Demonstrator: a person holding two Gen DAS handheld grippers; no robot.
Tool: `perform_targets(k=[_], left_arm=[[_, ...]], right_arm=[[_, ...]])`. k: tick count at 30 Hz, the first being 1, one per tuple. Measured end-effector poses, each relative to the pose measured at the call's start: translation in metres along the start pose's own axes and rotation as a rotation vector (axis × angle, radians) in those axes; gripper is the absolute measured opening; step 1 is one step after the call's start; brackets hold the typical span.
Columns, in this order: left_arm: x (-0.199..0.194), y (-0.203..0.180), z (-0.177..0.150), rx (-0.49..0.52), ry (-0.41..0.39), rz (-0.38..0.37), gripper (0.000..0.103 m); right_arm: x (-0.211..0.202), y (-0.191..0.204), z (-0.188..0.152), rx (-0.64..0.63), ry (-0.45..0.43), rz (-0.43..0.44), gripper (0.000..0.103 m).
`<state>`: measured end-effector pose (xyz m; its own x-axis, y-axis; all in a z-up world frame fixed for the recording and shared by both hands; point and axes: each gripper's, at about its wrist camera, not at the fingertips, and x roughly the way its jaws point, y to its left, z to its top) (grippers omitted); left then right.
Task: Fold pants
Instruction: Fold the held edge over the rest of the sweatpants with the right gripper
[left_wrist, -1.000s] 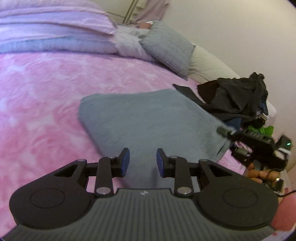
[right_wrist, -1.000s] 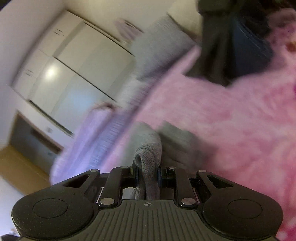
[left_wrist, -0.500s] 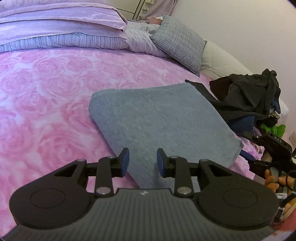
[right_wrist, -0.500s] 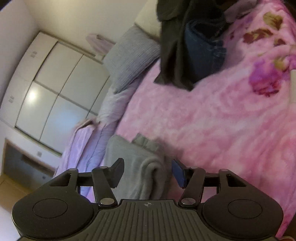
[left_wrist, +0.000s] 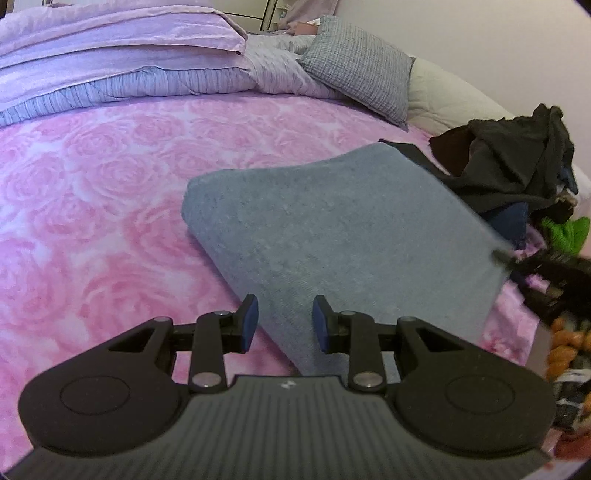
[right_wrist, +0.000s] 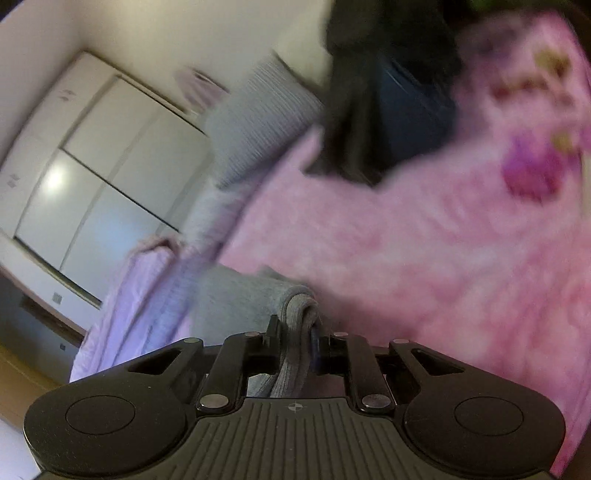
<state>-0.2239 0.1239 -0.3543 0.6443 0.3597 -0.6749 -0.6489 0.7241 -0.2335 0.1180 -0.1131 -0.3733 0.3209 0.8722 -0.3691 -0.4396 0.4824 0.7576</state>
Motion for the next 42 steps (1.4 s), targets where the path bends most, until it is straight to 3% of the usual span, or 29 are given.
perform_targets(k=[2, 4, 6, 15, 16, 17, 19, 20, 24, 26, 29, 31, 35, 42], left_arm=[[-0.001, 0.000, 0.001, 0.001, 0.003, 0.012, 0.026], [-0.001, 0.000, 0.003, 0.011, 0.011, 0.026, 0.026], [-0.001, -0.002, 0.003, 0.022, 0.015, 0.040, 0.026], [0.000, -0.004, 0.008, 0.037, 0.015, 0.039, 0.026], [0.000, -0.005, 0.009, 0.039, 0.014, 0.039, 0.026], [0.000, -0.005, 0.010, 0.041, 0.014, 0.038, 0.026], [-0.001, -0.006, 0.011, 0.041, 0.011, 0.034, 0.026], [-0.003, -0.006, 0.011, 0.042, 0.008, 0.030, 0.026], [-0.014, -0.009, 0.006, 0.051, 0.015, 0.008, 0.026], [-0.022, -0.012, 0.001, 0.040, 0.028, -0.016, 0.026], [-0.032, -0.020, -0.012, 0.029, 0.037, -0.075, 0.026], [-0.035, -0.028, -0.020, 0.029, 0.055, -0.099, 0.026], [-0.032, -0.035, -0.029, 0.024, 0.074, -0.109, 0.026], [-0.026, -0.037, -0.030, 0.029, 0.080, -0.094, 0.026]], right_arm=[[-0.002, 0.009, -0.002, -0.064, -0.010, -0.025, 0.011], [0.011, -0.001, -0.004, -0.061, 0.050, -0.097, 0.011], [0.011, -0.011, -0.007, -0.009, 0.058, -0.077, 0.011], [0.004, -0.001, -0.002, -0.092, 0.080, -0.105, 0.016], [0.004, 0.001, -0.001, -0.114, 0.083, -0.118, 0.023], [0.010, 0.006, 0.001, -0.147, 0.087, -0.142, 0.039], [0.009, 0.013, 0.003, -0.243, 0.101, -0.221, 0.058], [0.007, 0.017, 0.004, -0.291, 0.103, -0.248, 0.060], [-0.029, 0.038, 0.004, -0.392, 0.048, -0.235, 0.058], [-0.051, 0.045, -0.003, -0.346, 0.052, -0.146, 0.037], [-0.061, 0.042, -0.021, -0.175, 0.177, 0.014, 0.019], [-0.055, 0.034, -0.037, -0.057, 0.250, 0.089, 0.018], [-0.035, 0.018, -0.053, 0.141, 0.323, 0.134, 0.018], [-0.017, 0.011, -0.054, 0.212, 0.323, 0.135, 0.018]])
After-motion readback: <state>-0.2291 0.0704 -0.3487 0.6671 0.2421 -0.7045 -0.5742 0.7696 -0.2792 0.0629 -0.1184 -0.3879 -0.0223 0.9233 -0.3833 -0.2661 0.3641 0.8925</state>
